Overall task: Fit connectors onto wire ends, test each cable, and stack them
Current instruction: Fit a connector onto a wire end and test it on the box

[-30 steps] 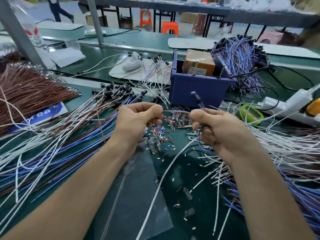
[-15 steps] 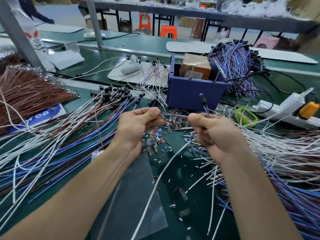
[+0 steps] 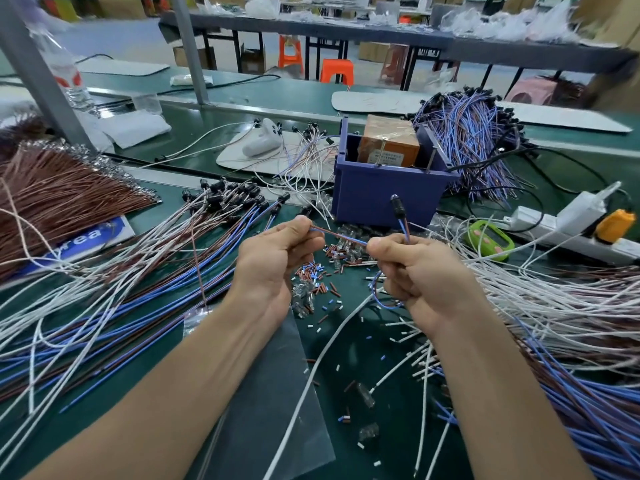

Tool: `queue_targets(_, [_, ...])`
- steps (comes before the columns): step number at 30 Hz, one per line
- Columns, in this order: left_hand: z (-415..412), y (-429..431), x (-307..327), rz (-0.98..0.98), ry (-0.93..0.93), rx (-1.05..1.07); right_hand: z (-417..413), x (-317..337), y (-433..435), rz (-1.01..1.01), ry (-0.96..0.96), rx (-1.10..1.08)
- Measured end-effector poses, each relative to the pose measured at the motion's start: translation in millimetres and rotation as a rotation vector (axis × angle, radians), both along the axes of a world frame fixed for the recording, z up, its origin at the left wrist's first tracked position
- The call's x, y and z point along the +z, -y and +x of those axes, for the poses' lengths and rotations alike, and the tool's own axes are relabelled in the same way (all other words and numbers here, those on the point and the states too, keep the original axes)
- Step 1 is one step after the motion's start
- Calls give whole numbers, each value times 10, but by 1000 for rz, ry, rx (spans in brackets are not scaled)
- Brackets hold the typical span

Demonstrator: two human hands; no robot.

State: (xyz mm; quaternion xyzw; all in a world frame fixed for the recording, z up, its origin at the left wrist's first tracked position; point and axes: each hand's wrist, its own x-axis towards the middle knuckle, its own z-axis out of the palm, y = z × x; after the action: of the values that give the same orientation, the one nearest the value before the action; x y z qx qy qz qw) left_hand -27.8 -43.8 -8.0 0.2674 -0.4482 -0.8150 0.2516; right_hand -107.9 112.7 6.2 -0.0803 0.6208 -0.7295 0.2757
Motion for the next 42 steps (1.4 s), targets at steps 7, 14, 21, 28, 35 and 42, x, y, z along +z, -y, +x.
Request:
queue_targets(7, [80, 204, 48, 15, -9, 115, -116, 71, -149, -105, 66, -41])
queue_targets(14, [103, 53, 100, -221, -30, -84, -75, 44, -100, -97, 71, 22])
queue_targets(21, [167, 66, 133, -273, -113, -129, -75, 31, -90, -68, 69, 18])
queue_targets(28, [171, 104, 135, -181, -149, -139, -73, 41, -126, -59, 74, 37])
queue_targets(35, [105, 89, 79, -180, -62, -134, -64, 14, -89, -30, 44, 67])
queue_targets(42, [54, 62, 10, -273, -41, -117, -81, 7, -97, -48, 73, 63])
